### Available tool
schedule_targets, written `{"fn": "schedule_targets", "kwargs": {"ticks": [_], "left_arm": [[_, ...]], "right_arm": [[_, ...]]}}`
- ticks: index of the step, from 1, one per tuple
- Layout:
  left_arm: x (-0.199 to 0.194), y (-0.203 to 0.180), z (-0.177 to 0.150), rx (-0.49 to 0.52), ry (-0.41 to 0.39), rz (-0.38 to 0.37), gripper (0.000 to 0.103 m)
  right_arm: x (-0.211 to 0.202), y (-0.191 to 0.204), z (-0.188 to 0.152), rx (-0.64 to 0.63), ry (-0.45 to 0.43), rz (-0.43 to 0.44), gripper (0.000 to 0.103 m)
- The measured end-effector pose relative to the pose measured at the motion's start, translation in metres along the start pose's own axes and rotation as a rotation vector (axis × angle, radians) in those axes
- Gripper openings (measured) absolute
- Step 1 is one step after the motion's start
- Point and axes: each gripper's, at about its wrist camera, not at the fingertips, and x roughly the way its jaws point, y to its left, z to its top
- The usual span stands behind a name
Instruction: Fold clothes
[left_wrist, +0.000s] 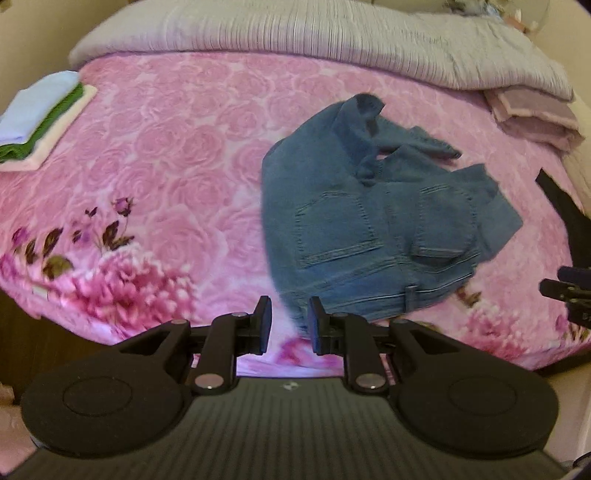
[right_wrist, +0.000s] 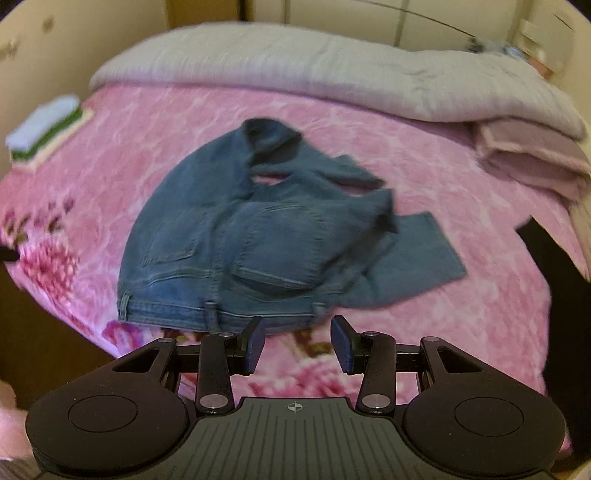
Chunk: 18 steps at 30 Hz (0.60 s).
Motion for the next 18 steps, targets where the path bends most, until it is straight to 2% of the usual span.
{"fn": "schedule_targets", "kwargs": {"ticks": [7, 13, 18], "left_arm": [[0.058, 0.07, 0.016, 0.043, 0.092, -0.024, 0.017], [0.097, 0.102, 0.008, 0.035, 0.148, -0.065, 0.017], [0.121, 0.114, -0.003, 0.021, 0.176, -0.099, 0.017]], "right_arm": [[0.076, 0.109, 0.01, -0.206, 0.053, 0.002, 0.043], [0.142, 0.179, -0.016, -0.418, 0.103, -0.01, 0.043], [0.173, 0.218, -0.039, -0.61, 0.08, -0.016, 0.047]]}}
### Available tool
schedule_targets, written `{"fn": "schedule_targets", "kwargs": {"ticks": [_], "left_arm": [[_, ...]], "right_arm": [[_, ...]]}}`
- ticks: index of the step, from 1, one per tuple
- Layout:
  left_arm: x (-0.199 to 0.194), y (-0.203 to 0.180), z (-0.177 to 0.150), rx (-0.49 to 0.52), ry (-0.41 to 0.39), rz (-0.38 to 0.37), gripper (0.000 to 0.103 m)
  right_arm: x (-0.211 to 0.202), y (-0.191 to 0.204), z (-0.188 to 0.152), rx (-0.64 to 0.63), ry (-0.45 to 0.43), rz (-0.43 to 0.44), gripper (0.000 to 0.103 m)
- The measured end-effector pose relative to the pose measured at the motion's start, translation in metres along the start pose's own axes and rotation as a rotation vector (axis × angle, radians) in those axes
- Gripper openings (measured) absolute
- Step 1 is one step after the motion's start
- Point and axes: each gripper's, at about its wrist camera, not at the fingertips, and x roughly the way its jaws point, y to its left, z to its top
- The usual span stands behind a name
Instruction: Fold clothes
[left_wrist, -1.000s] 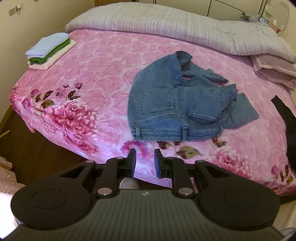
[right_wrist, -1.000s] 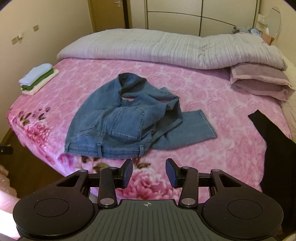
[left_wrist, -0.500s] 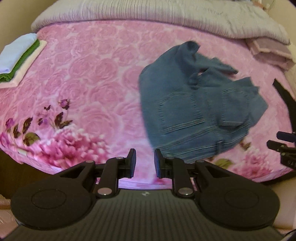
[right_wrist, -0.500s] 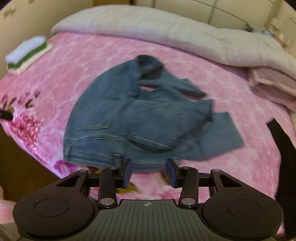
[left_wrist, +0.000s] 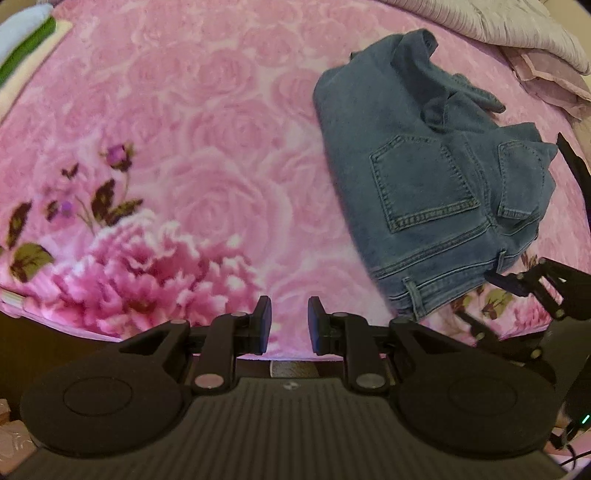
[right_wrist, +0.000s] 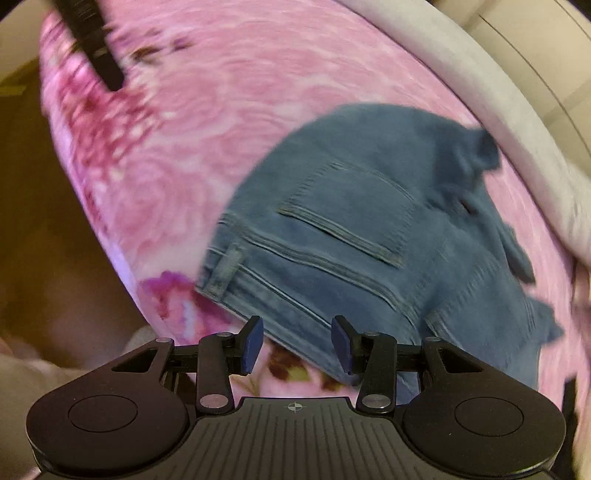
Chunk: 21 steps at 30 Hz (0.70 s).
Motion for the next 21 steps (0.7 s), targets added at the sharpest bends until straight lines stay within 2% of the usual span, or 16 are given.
{"fn": "schedule_targets", "kwargs": {"ticks": [3, 5, 8, 12, 14, 15, 17, 18, 20, 21], "left_arm": [[0.01, 0.006, -0.003, -0.018, 0.009, -0.013, 0.017], [0.014, 0.009, -0.005, -0.032, 0.014, -0.017, 0.017], [0.017, 0.016, -0.008, -0.054, 0.015, -0.006, 0.017], [0.015, 0.024, -0.01, -0.092, 0.012, 0.027, 0.017], [0.015, 0.026, -0.011, -0.108, 0.018, 0.046, 0.017], [0.014, 0.025, -0.011, -0.109, 0.021, 0.05, 0.017], [0.012, 0.019, -0.009, -0.106, 0.019, 0.059, 0.017], [0.011, 0.014, -0.007, -0.101, 0.016, 0.063, 0.017], [0.008, 0.004, -0.002, -0.091, 0.008, 0.071, 0.017], [0.006, -0.002, 0.001, -0.084, 0.001, 0.072, 0.017]], "right_arm": [[0.011, 0.023, 0.002, -0.101, -0.037, -0.012, 0.057], [0.018, 0.035, 0.006, -0.124, -0.053, -0.009, 0.067], [0.032, 0.051, 0.012, -0.13, -0.061, -0.024, 0.07], [0.063, 0.064, 0.013, -0.18, -0.032, -0.121, 0.07], [0.072, 0.059, 0.01, -0.161, -0.034, -0.112, 0.07], [0.073, 0.054, 0.01, -0.141, -0.037, -0.087, 0.067], [0.07, 0.046, 0.009, -0.11, -0.033, -0.042, 0.033], [0.065, 0.043, 0.008, -0.102, -0.042, -0.048, 0.024], [0.052, 0.03, 0.007, -0.056, -0.074, -0.061, 0.013], [0.042, 0.015, 0.008, -0.002, -0.097, -0.064, 0.012]]}}
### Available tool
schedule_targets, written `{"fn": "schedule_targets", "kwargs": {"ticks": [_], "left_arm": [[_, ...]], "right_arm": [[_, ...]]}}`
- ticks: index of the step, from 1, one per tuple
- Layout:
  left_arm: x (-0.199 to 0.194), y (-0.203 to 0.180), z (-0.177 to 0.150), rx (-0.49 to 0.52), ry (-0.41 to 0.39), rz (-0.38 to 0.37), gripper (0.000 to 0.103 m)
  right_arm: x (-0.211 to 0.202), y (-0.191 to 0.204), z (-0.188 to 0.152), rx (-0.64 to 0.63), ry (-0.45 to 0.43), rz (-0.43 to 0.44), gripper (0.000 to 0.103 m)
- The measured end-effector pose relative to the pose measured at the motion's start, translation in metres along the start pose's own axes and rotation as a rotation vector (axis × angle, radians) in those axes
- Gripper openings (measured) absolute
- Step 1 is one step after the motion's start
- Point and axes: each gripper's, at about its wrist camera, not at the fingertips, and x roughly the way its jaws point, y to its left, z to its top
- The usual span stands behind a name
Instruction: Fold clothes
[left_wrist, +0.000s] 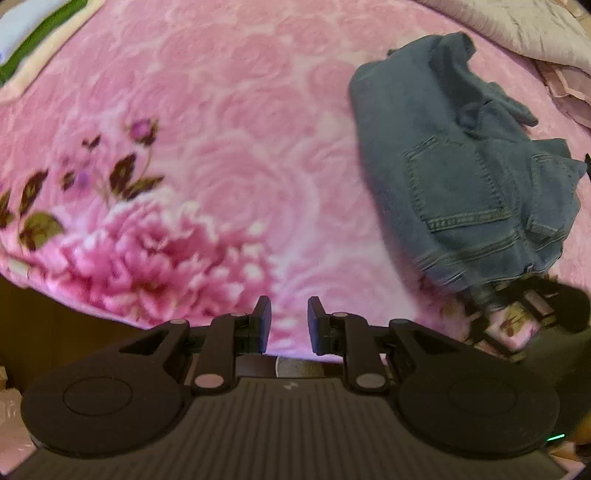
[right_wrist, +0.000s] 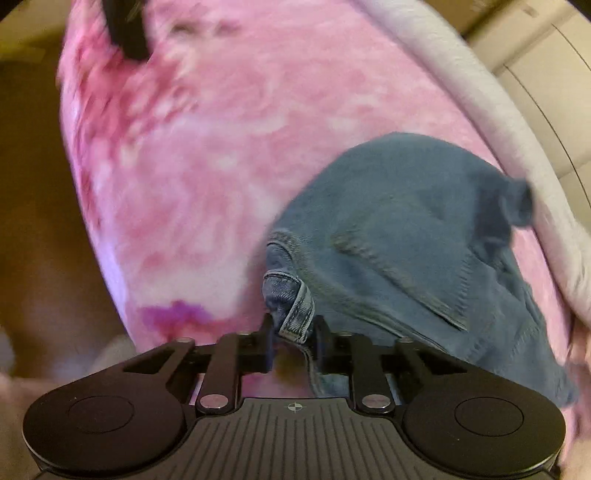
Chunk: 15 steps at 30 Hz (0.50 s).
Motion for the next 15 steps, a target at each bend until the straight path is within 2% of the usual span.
{"fn": "schedule_targets", "kwargs": {"ticks": [4, 7, 9, 12, 13, 15], "left_arm": [[-0.008, -0.033, 0.015, 0.04, -0.023, 0.002, 0.017], [-0.015, -0.066, 0.03, 0.079, -0.053, -0.011, 0.017], [-0.017, -0.092, 0.042, 0.115, -0.073, -0.026, 0.017], [-0.017, -0.13, 0.054, 0.162, -0.098, -0.055, 0.017], [-0.016, -0.144, 0.058, 0.178, -0.102, -0.067, 0.017], [-0.009, -0.17, 0.063, 0.21, -0.101, -0.082, 0.017]], "right_arm": [[-0.052, -0.09, 0.003, 0.257, -0.097, -0.084, 0.011], [-0.098, -0.18, -0.014, 0.476, -0.15, -0.216, 0.011], [-0.128, -0.246, -0.042, 0.648, -0.159, -0.32, 0.011], [-0.168, -0.33, -0.099, 0.824, -0.13, -0.528, 0.011], [-0.178, -0.352, -0.121, 0.887, -0.105, -0.59, 0.011], [-0.182, -0.393, -0.167, 1.031, 0.001, -0.667, 0.012]]}}
